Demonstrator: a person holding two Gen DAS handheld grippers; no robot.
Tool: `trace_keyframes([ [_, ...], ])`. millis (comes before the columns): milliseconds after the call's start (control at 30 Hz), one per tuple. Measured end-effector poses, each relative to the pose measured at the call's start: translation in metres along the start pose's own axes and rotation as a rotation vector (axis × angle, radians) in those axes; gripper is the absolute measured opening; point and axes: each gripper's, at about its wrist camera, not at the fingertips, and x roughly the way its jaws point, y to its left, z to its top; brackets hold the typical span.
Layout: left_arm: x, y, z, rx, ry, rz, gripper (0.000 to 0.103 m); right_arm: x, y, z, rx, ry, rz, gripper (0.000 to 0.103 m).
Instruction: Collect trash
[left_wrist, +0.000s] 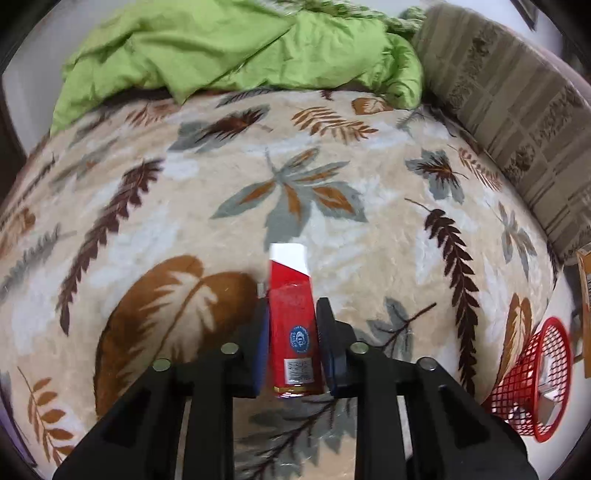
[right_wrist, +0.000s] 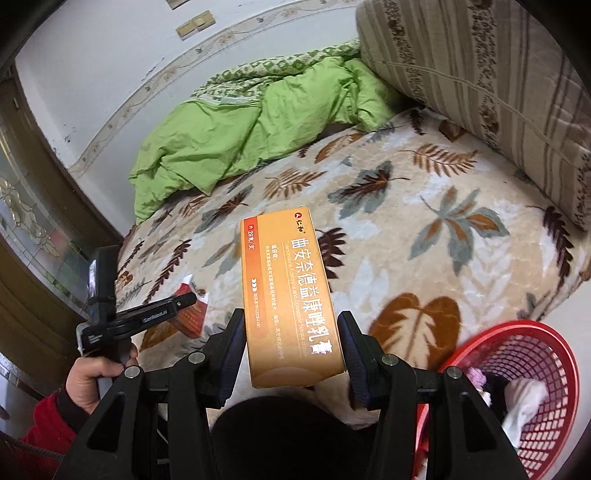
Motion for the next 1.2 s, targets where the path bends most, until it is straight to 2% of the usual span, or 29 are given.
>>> trace_keyframes([
  [33,-0.005,-0.008,0.0,0.018,-0.016,-0.017,0.021,-0.004,-0.006,-0.003,0.013,-0.001,-0.012,0.053],
  [200,-0.038,-0.068,-0.001,0.139,-0.069,-0.206,0.021,-0.031,-0.051,-0.024,0.14,-0.001,-0.101,0.053],
  [267,-0.052,-0.101,-0.004,0.19,-0.066,-0.311,0.021,-0.045,-0.073,-0.034,0.21,-0.005,-0.141,0.053],
  [400,-0.069,-0.173,-0.015,0.286,-0.012,-0.51,0.021,-0.074,-0.102,-0.045,0.298,-0.043,-0.215,0.053],
  [533,-0.072,-0.238,-0.032,0.399,0.053,-0.61,0.021,-0.099,-0.125,-0.053,0.372,-0.078,-0.268,0.054],
  [567,-0.072,-0.251,-0.038,0.421,0.065,-0.619,0.028,-0.103,-0.13,-0.055,0.386,-0.08,-0.28,0.055],
  [600,-0.07,-0.261,-0.042,0.439,0.08,-0.62,0.047,-0.104,-0.133,-0.055,0.397,-0.078,-0.296,0.055],
  [633,-0.069,-0.269,-0.047,0.448,0.077,-0.614,0.055,-0.106,-0.138,-0.058,0.41,-0.073,-0.312,0.056],
  [667,-0.07,-0.271,-0.05,0.447,0.066,-0.611,0.058,-0.108,-0.142,-0.06,0.428,-0.069,-0.328,0.058],
  [767,-0.073,-0.27,-0.054,0.472,0.045,-0.598,0.058,-0.112,-0.146,-0.062,0.436,-0.06,-0.363,0.058],
  [833,-0.084,-0.26,-0.055,0.474,-0.016,-0.556,0.059,-0.118,-0.139,-0.062,0.403,-0.081,-0.411,0.06],
  [900,-0.092,-0.249,-0.051,0.467,-0.062,-0.526,0.071,-0.119,-0.124,-0.057,0.346,-0.1,-0.474,0.065],
  [1000,-0.109,-0.224,-0.047,0.447,-0.161,-0.45,0.084,-0.121,-0.095,-0.049,0.253,-0.152,-0.575,0.073],
  [1033,-0.116,-0.213,-0.047,0.44,-0.196,-0.422,0.085,-0.121,-0.087,-0.046,0.232,-0.176,-0.595,0.08],
  [1167,-0.129,-0.179,-0.046,0.403,-0.255,-0.348,0.096,-0.123,-0.045,-0.045,0.192,-0.29,-0.776,0.101],
  [1200,-0.132,-0.171,-0.047,0.397,-0.268,-0.337,0.099,-0.123,-0.037,-0.046,0.193,-0.316,-0.784,0.102],
])
